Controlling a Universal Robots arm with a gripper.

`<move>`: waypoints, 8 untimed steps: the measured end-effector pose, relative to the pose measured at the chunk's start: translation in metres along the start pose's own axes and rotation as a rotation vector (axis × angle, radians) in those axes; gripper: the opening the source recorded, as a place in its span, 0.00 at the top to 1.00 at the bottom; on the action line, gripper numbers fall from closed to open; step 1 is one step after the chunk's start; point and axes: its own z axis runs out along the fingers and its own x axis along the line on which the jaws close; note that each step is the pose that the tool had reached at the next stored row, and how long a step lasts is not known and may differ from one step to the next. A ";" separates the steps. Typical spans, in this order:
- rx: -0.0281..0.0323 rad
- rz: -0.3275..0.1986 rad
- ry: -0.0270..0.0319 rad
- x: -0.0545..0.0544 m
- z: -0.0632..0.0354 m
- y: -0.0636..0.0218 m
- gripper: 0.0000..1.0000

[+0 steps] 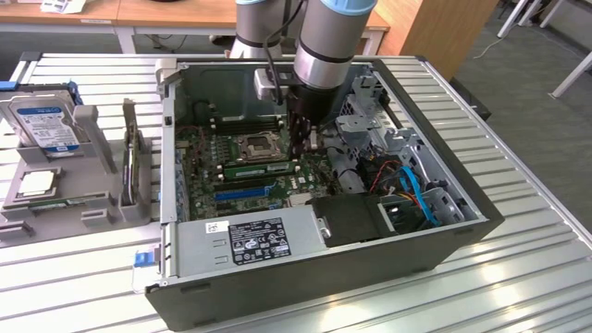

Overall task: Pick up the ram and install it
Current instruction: 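Press down the ram until it locks into place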

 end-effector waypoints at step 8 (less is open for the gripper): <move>-0.0001 0.000 0.0003 0.000 0.0025 -0.0001 0.90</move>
